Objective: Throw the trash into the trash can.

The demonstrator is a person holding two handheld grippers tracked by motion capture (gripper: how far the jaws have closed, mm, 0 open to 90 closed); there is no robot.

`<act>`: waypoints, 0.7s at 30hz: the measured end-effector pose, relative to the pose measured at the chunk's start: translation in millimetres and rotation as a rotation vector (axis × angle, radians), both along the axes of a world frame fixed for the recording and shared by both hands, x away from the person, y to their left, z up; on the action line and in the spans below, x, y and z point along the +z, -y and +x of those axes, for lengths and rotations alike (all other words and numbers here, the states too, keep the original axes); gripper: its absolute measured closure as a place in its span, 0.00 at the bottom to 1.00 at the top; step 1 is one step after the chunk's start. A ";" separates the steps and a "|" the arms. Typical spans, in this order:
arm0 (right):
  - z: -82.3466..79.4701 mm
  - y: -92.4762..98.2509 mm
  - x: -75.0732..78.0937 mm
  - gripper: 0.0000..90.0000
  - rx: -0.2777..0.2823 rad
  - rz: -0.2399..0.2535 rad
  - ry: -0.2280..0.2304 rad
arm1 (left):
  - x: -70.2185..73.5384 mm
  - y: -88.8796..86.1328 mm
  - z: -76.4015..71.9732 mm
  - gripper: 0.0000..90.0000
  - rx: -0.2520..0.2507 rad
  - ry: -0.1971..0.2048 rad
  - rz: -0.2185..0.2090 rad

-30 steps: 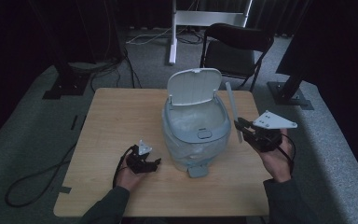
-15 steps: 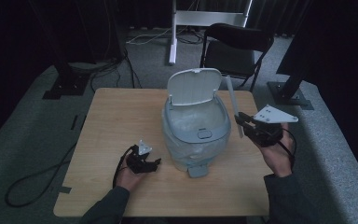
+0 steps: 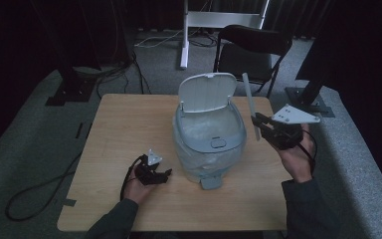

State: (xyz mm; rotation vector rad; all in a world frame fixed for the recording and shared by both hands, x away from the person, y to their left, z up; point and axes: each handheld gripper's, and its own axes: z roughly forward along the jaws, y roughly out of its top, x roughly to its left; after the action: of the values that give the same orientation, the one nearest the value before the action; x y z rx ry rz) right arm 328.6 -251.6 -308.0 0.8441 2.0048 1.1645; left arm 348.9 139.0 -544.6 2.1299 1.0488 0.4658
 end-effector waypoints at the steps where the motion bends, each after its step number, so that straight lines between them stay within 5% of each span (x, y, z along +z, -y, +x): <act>1: 0.0 0.0 0.0 0.88 0.000 0.000 0.000 | 0.0 0.0 0.0 0.33 0.000 0.000 0.000; 21: 10.8 -0.9 17.6 0.88 -0.008 0.018 0.027 | 0.0 0.0 0.0 0.33 0.000 0.000 0.000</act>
State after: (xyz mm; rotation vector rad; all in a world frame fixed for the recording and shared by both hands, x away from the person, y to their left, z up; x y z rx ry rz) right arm 339.4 -250.8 -290.4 0.8406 1.9700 1.1856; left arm 348.9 139.0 -544.6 2.1299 1.0487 0.4659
